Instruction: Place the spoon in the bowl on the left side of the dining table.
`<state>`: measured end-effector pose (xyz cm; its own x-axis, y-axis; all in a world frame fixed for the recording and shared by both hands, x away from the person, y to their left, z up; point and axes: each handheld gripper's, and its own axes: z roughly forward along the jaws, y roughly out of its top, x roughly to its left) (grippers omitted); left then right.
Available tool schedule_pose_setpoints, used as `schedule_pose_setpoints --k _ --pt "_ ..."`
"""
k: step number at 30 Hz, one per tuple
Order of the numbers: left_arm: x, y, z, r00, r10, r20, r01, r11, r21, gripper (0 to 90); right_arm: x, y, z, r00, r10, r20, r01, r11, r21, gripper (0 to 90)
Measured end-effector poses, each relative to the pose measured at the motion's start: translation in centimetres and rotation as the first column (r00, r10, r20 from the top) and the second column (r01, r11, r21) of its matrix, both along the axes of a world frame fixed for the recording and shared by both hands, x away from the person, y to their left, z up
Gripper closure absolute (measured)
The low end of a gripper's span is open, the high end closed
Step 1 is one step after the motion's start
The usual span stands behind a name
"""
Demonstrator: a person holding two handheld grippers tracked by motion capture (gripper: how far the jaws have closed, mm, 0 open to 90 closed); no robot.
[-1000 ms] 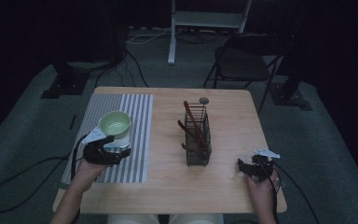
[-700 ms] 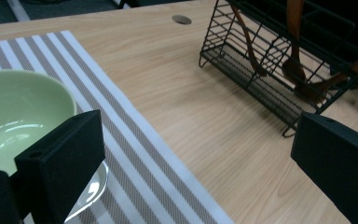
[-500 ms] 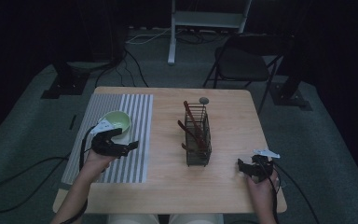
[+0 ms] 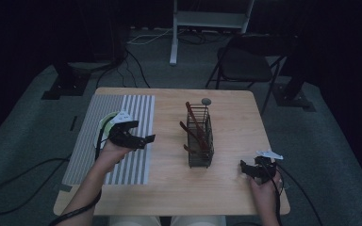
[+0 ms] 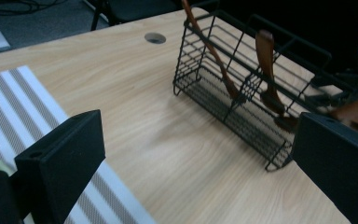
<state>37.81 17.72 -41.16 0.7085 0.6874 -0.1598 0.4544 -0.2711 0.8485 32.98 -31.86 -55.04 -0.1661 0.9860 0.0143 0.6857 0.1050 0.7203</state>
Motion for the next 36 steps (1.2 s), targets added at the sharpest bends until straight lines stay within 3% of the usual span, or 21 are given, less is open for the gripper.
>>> schedule_pose_setpoints --k 8,17,22,30,36 --pt "1.9 -2.6 1.0 0.9996 -0.023 0.015 0.023 0.9996 0.017 4.2 0.0 0.0 0.0 1.0000 -0.001 -0.001 0.001 1.000 0.001 11.7" --pt "4.4 -4.7 0.7 0.9999 -0.013 -0.011 0.013 0.9999 0.003 4.2 0.0 0.0 0.0 1.0000 -0.001 -0.001 0.001 1.000 0.001 11.7" --pt "5.3 -5.9 0.7 0.9998 -0.021 -0.008 0.021 0.9992 0.034 4.3 0.0 0.0 0.0 1.0000 -0.001 -0.001 0.001 1.000 0.001 11.7" --pt "7.5 -8.1 0.8 0.9995 -0.031 -0.005 0.031 0.9988 0.037 5.6 0.0 0.0 0.0 1.0000 0.000 0.000 0.000 1.000 0.000 11.8" --pt "8.9 -9.8 1.0 0.9996 -0.028 -0.003 0.028 0.9970 0.073 6.2 0.0 0.0 0.0 1.0000 0.000 0.000 0.000 1.000 0.000 11.7"
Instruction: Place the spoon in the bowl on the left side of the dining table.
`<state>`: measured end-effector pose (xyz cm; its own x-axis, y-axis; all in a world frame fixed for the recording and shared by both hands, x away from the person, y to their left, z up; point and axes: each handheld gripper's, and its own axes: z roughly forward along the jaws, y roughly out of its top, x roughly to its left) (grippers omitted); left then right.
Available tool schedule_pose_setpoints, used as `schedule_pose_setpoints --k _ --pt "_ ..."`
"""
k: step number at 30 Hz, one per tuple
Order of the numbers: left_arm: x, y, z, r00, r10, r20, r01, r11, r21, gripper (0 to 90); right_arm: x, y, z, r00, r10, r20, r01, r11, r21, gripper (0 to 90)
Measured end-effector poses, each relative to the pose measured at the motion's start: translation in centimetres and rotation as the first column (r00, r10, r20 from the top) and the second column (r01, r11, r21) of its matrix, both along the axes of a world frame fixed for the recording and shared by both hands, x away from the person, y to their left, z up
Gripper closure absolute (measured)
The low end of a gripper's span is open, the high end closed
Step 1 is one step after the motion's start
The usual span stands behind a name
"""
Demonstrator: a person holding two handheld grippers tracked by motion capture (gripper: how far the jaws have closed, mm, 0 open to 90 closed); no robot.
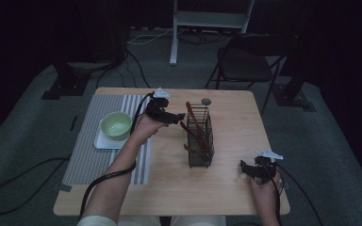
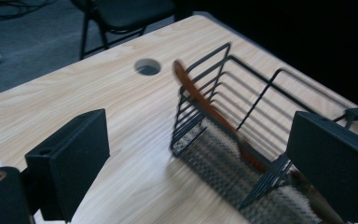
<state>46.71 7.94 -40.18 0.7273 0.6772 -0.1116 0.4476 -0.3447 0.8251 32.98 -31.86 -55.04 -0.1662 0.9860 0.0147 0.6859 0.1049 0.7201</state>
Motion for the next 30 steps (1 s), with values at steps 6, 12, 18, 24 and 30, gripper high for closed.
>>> schedule_pose_setpoints --k 6,12,18,24,30 --pt "1.3 -1.0 0.3 0.9999 0.010 0.011 -0.011 0.9997 0.021 13.1 0.0 0.0 0.0 1.0000 0.000 0.000 0.000 1.000 0.000 11.8" --pt "2.8 -2.2 -0.8 0.9999 -0.008 -0.013 0.008 0.9998 0.017 21.8 0.0 0.0 0.0 1.0000 0.000 0.000 0.000 1.000 0.000 11.8" --pt "4.0 -3.1 -1.9 0.9993 0.000 -0.036 -0.001 1.0000 -0.001 34.4 0.0 0.0 0.0 1.0000 0.000 0.000 0.000 1.000 0.000 11.8" --pt "4.8 -3.6 -2.4 0.9993 0.009 -0.037 -0.010 0.9999 -0.014 48.3 0.0 0.0 0.0 1.0000 0.000 0.000 0.000 1.000 0.000 11.8" --pt "4.8 -3.9 -2.5 0.9992 -0.021 -0.034 0.021 0.9996 -0.017 67.2 0.0 0.0 0.0 1.0000 0.001 0.000 -0.001 1.000 0.000 11.8"
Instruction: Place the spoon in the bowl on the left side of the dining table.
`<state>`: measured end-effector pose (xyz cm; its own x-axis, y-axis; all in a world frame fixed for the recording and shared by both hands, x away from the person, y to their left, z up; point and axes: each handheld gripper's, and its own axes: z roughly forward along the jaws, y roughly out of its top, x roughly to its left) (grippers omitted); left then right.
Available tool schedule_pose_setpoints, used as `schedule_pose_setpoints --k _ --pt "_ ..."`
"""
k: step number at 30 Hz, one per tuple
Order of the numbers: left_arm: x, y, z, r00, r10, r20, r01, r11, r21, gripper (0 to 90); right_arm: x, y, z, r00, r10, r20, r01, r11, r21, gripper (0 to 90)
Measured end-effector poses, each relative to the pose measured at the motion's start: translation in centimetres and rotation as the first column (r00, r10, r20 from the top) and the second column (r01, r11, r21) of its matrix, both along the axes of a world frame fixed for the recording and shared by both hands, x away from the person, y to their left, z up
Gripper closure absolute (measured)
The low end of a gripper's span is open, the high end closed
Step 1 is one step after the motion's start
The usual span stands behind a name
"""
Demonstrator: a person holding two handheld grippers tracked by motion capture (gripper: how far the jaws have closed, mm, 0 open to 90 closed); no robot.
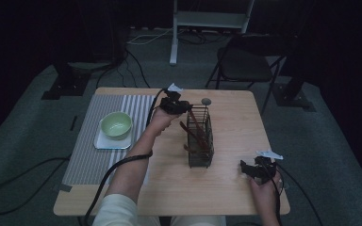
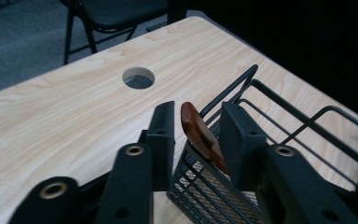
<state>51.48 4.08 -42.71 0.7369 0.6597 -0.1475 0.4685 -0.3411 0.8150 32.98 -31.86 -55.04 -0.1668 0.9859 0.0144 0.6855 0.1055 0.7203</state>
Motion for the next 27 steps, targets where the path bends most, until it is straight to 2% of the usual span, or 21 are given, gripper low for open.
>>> schedule_pose_setpoints --k 1,4,5,8,13,14,16,17,20,26,27 --pt "-0.1 0.0 0.0 0.9999 -0.014 -0.002 0.014 0.9998 -0.012 70.6 0.0 0.0 0.0 1.0000 0.000 0.000 0.000 1.000 0.000 11.8" --pt "-0.2 0.1 0.3 0.9997 -0.022 0.009 0.022 0.9996 -0.019 73.0 0.0 0.0 0.0 1.0000 0.000 0.000 0.000 1.000 0.000 11.8" --pt "-0.5 0.2 0.5 0.9992 -0.036 0.020 0.037 0.9985 -0.040 74.3 0.0 0.0 0.0 1.0000 0.000 0.000 0.000 1.000 -0.001 11.8" --pt "-1.0 0.0 1.0 0.9982 -0.055 0.025 0.056 0.9976 -0.041 75.5 -0.1 0.0 0.0 1.0000 -0.001 0.000 0.001 1.000 -0.001 11.9" --pt "-1.8 -0.1 1.4 0.9969 -0.076 0.021 0.078 0.9917 -0.102 79.5 -0.1 0.0 0.0 1.0000 -0.001 0.000 0.001 1.000 -0.001 11.8" --pt "-2.0 0.0 1.4 0.9963 -0.085 0.014 0.086 0.9891 -0.120 80.4 -0.1 0.0 0.0 1.0000 -0.001 0.001 0.001 1.000 -0.001 11.8" --pt "-2.5 -0.1 1.6 0.9958 -0.088 0.026 0.091 0.9859 -0.141 82.0 -0.1 0.0 0.0 1.0000 -0.002 0.001 0.002 1.000 0.000 11.9" --pt "-2.8 -0.1 1.6 0.9941 -0.107 0.021 0.109 0.9797 -0.168 83.2 -0.1 0.0 0.0 1.0000 -0.002 0.001 0.002 1.000 0.000 11.9" --pt "-3.5 -0.3 1.6 0.9937 -0.104 0.043 0.110 0.9777 -0.179 83.9 -0.1 0.0 0.0 1.0000 -0.002 0.001 0.002 1.000 0.000 11.9" --pt "-4.1 -0.4 1.5 0.9964 -0.067 0.053 0.075 0.9813 -0.177 83.9 -0.1 0.0 0.0 1.0000 -0.002 0.001 0.002 1.000 -0.001 11.8" --pt "-4.2 -0.5 1.7 0.9965 -0.054 0.063 0.064 0.9841 -0.166 83.9 -0.1 0.0 0.0 1.0000 -0.002 0.000 0.002 1.000 -0.001 11.9"
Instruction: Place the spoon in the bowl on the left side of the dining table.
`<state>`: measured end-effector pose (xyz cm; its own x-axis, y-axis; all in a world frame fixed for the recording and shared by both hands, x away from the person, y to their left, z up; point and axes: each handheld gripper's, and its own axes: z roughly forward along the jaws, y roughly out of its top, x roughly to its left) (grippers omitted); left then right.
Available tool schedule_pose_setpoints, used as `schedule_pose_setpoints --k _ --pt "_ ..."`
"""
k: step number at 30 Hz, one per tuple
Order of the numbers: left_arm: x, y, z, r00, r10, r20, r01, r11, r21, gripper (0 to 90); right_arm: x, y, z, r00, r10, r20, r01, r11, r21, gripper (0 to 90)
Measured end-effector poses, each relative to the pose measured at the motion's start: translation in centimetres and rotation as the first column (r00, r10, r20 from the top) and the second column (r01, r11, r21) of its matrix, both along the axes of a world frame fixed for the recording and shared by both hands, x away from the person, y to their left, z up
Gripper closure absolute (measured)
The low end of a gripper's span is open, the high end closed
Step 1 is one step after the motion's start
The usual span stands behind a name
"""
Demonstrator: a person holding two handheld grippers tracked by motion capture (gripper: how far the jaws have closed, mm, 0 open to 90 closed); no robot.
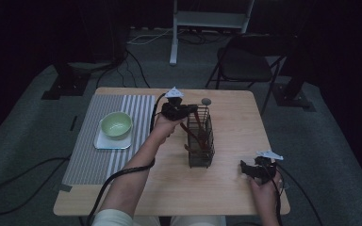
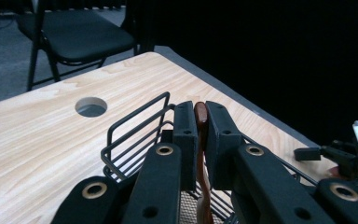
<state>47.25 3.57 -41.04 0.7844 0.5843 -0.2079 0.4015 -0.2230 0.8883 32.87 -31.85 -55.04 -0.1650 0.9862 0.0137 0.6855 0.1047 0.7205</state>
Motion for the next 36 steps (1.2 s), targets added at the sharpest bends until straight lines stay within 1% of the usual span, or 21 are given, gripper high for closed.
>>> schedule_pose_setpoints --k 1,3,7,9,11,12,13,14,16,17,18,19,21,23,24,25,26,28,31,35,36 --pt "0.0 0.0 0.0 1.0000 0.000 0.000 0.000 1.0000 0.000 84.0 0.0 0.0 0.0 1.0000 0.000 0.000 0.000 1.000 0.000 11.9" --pt "-0.3 -0.2 0.4 0.9994 0.019 0.030 -0.020 0.9998 0.008 84.0 0.0 0.0 0.0 1.0000 0.000 0.000 0.000 1.000 0.000 11.9" --pt "-0.5 0.0 1.2 0.9988 0.022 0.043 -0.022 0.9997 -0.014 84.0 0.0 0.0 0.0 1.0000 0.000 0.000 0.000 1.000 0.000 11.8" --pt "-0.7 -0.1 1.9 0.9985 0.004 0.054 -0.004 0.9999 -0.013 84.0 0.0 0.0 0.0 1.0000 0.000 0.000 0.000 1.000 0.000 11.9" --pt "-0.9 -0.1 2.5 0.9971 0.006 0.076 -0.006 1.0000 -0.001 84.0 0.0 0.0 0.0 1.0000 -0.001 0.000 0.001 1.000 0.001 11.8" --pt "-1.0 0.0 2.7 0.9975 -0.004 0.071 0.005 0.9999 -0.013 84.0 0.0 0.0 0.0 1.0000 0.000 0.000 0.000 1.000 0.000 11.8" --pt "-1.1 0.1 3.0 0.9967 0.007 0.081 -0.005 0.9999 -0.015 84.0 0.0 0.0 0.0 1.0000 0.000 0.000 0.000 1.000 0.000 11.9" --pt "-1.2 0.2 3.4 0.9968 -0.009 0.080 0.010 0.9998 -0.019 84.1 0.0 0.0 0.0 1.0000 0.000 0.000 0.000 1.000 0.000 11.8" --pt "-1.6 0.3 4.1 0.9951 -0.004 0.099 0.006 0.9998 -0.017 84.1 0.0 0.0 0.0 1.0000 0.000 0.000 0.000 1.000 0.000 11.9" --pt "-1.7 0.4 4.4 0.9951 -0.016 0.098 0.019 0.9995 -0.027 84.1 0.0 0.0 0.0 1.0000 0.000 0.000 0.000 1.000 0.000 11.8" --pt "-1.8 0.4 4.8 0.9937 -0.002 0.112 0.005 0.9997 -0.025 84.1 0.0 0.0 0.0 1.0000 0.000 0.000 0.000 1.000 0.000 11.8" --pt "-1.9 0.6 5.2 0.9938 -0.014 0.111 0.017 0.9994 -0.029 84.1 0.0 0.0 0.0 1.0000 0.000 0.000 0.000 1.000 0.000 11.9" --pt "-2.1 0.7 5.7 0.9919 0.000 0.127 0.004 0.9996 -0.027 84.0 0.0 0.0 0.0 1.0000 0.000 0.000 0.000 1.000 0.000 11.9" --pt "-2.2 0.7 6.0 0.9920 -0.009 0.126 0.013 0.9994 -0.033 84.0 0.0 0.0 0.0 1.0000 0.000 0.001 0.000 1.000 -0.001 11.9" --pt "-2.4 0.9 6.5 0.9907 -0.006 0.136 0.011 0.9993 -0.035 84.0 0.0 0.0 0.0 1.0000 0.000 0.001 0.000 1.000 -0.001 11.9" --pt "-2.4 0.9 6.5 0.9907 -0.006 0.136 0.011 0.9993 -0.035 84.0 0.0 0.0 0.0 1.0000 0.000 0.001 0.000 1.000 -0.001 11.8" --pt "-2.7 1.3 7.2 0.9895 0.000 0.145 0.007 0.9989 -0.046 84.1 0.0 0.0 0.0 1.0000 0.000 0.001 0.000 1.000 -0.001 11.9" --pt "-2.8 1.5 7.7 0.9879 0.003 0.155 0.005 0.9985 -0.055 84.0 0.0 0.0 0.0 1.0000 0.001 0.001 -0.001 1.000 -0.001 11.8" --pt "-3.1 2.0 8.6 0.9854 0.008 0.170 0.001 0.9983 -0.058 84.0 0.0 0.0 0.0 1.0000 0.000 0.001 0.000 1.000 -0.001 11.9" --pt "-3.3 2.6 9.3 0.9848 0.015 0.173 -0.003 0.9973 -0.073 84.0 0.0 0.0 0.0 1.0000 0.000 0.001 0.000 1.000 -0.001 11.9" --pt "-3.5 3.2 9.8 0.9835 0.028 0.179 -0.011 0.9956 -0.093 84.0 0.0 0.0 0.0 1.0000 0.000 0.001 0.000 1.000 -0.001 11.9"
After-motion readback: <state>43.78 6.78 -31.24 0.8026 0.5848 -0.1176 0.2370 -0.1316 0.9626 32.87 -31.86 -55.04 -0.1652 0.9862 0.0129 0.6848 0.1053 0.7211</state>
